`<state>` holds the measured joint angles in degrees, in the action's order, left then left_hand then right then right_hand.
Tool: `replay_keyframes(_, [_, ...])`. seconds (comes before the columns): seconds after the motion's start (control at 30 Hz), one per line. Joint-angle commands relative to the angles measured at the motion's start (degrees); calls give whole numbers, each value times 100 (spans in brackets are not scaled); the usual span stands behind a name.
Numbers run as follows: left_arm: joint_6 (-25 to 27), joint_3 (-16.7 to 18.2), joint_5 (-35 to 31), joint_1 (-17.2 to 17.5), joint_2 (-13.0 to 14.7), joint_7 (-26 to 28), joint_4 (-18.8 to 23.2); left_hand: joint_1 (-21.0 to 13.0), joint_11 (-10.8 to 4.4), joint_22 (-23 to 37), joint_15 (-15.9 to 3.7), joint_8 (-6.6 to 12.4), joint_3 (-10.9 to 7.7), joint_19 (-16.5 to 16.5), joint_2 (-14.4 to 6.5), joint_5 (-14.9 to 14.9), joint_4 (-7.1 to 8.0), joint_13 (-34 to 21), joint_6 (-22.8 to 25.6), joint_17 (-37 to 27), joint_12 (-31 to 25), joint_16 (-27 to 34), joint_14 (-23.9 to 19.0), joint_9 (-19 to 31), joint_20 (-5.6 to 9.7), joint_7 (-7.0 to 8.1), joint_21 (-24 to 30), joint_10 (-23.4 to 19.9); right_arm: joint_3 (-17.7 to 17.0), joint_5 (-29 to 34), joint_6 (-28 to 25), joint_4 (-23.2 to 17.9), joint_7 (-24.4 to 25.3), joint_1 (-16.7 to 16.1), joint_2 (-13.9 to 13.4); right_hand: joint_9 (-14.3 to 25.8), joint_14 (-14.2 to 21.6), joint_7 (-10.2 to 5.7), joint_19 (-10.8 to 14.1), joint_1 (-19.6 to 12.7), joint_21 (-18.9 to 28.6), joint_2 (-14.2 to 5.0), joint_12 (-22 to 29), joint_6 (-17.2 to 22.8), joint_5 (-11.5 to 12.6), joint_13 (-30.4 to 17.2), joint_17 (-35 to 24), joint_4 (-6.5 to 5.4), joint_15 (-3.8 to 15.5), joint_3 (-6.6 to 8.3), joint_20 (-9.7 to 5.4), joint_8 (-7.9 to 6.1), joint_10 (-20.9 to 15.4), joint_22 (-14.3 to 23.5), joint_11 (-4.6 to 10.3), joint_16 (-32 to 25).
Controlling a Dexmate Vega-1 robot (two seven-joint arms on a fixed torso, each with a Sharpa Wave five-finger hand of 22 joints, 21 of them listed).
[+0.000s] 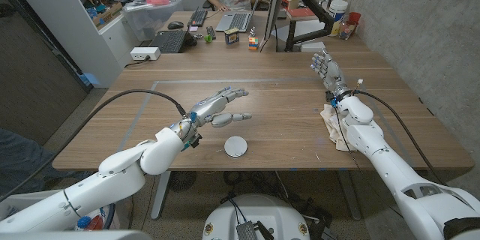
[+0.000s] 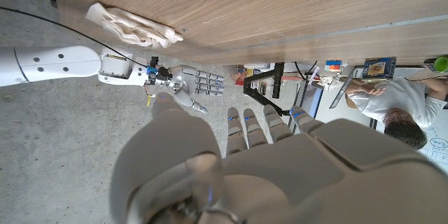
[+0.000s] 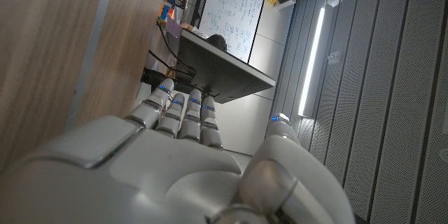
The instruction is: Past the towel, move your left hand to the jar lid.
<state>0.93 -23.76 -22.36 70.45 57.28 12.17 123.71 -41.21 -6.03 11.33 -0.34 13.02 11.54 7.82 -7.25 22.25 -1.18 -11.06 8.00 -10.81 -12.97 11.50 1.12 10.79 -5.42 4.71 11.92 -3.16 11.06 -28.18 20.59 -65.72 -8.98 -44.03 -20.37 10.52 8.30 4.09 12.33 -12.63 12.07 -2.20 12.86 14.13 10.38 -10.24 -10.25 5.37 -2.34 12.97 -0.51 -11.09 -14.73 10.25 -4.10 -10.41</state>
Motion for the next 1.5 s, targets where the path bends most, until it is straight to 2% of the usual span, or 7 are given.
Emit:
replay_keyframes(0.03, [254,-185,-115,-239,171,-418,222,-62,-3,17,17,-13,23,24,0,3,-32,-33,69,-15,13,6,-27,27,-13,-9,43,-36,-60,-72,179,195,-128,72,54,29,65,-16,72,-27,-7,-38,-17,19,30,-35,-11,-8,-2,-4,5,-11,-54,27,-17,-22])
replay_keyframes(0.47, [358,-410,-207,-529,284,-913,330,-65,-8,20,19,-2,33,2,-7,9,-25,-34,135,-19,10,16,-66,28,-15,-3,60,-69,-86,-91,279,363,-231,175,90,29,67,-9,74,-28,-12,-42,-18,24,31,-36,-11,-5,-5,-7,9,-12,-65,27,-17,-22])
replay_keyframes(0.9, [635,-515,-529,-849,583,-1688,749,-74,-41,22,-46,7,42,-45,-16,18,-21,-36,202,-22,-6,15,-74,30,-14,5,86,-142,-143,-143,402,609,-337,245,137,29,69,-7,75,-25,-17,-45,-21,27,31,-36,-12,-5,1,-12,10,-12,-70,28,-23,-21])
replay_keyframes(1.5, [570,-639,-766,-1155,760,-2480,997,-91,-66,24,-86,21,51,-101,-27,37,-17,-39,288,-26,-23,46,-183,31,-11,28,114,-236,-237,-180,418,485,-311,147,105,29,68,-11,77,-27,-23,-51,-27,22,32,-37,-11,-3,3,-16,12,-9,-71,28,-18,-19])
